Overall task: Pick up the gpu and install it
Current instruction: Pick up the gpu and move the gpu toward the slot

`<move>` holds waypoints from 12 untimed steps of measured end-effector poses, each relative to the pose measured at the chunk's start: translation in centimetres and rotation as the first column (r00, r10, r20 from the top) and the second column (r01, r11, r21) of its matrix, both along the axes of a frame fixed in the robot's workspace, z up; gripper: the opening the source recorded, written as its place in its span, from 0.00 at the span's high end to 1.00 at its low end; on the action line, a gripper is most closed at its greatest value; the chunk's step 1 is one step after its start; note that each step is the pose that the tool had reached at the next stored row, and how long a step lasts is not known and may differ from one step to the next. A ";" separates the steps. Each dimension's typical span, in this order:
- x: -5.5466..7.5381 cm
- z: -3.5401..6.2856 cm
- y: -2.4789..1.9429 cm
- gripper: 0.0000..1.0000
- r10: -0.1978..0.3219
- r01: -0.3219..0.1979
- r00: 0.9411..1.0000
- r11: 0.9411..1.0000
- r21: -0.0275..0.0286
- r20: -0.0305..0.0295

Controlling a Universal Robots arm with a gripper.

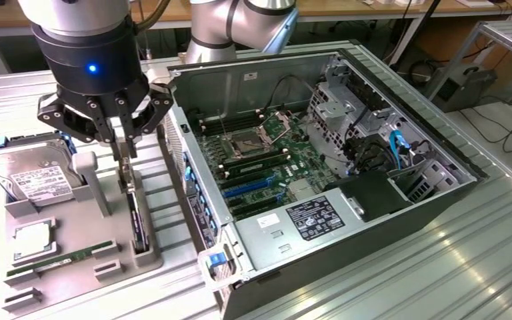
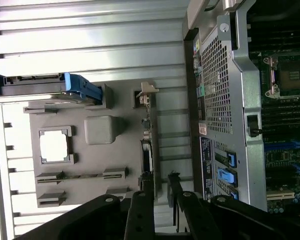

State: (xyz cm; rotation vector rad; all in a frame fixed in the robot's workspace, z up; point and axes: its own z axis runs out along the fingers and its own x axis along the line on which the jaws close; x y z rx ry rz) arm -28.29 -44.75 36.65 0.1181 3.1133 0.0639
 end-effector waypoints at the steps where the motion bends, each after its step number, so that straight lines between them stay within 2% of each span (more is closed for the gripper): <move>1: 0.0 0.00 0.00 0.70 0.000 0.000 1.000 1.000 0.000 0.000; 2: 0.0 0.00 0.00 0.64 0.000 0.000 1.000 1.000 0.000 0.000; 4: 0.0 -0.04 0.00 0.64 0.000 0.000 1.000 1.000 0.000 0.000; 5: 0.0 -0.30 0.00 0.58 0.000 0.000 1.000 1.000 -0.001 0.000; 12: -0.1 -1.95 -0.02 0.58 0.000 0.000 1.000 1.000 -0.001 0.000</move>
